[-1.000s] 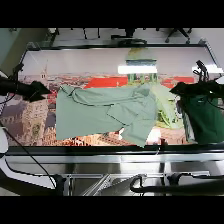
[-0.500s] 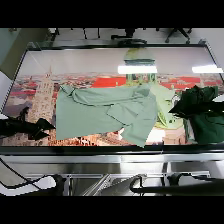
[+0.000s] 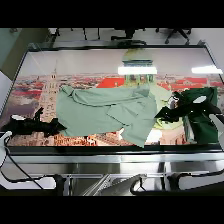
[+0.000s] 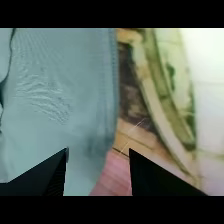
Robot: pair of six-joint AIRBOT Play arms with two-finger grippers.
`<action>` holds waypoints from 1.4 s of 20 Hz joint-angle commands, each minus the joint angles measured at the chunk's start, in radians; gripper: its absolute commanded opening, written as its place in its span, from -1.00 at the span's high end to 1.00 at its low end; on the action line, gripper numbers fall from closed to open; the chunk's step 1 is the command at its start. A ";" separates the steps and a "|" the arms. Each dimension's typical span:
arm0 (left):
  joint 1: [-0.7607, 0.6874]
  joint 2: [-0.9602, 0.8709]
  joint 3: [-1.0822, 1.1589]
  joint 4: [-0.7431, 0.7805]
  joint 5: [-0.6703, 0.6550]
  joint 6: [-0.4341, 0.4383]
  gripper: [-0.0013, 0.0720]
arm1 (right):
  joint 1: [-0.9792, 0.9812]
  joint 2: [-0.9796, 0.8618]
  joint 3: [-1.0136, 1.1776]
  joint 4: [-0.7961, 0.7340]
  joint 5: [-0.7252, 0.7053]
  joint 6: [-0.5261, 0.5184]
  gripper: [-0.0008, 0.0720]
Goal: Fold the shirts.
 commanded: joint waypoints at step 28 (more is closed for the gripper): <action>0.288 0.596 1.103 -0.676 -0.235 -0.016 0.92 | -0.306 0.776 0.715 0.316 -0.142 -0.200 0.93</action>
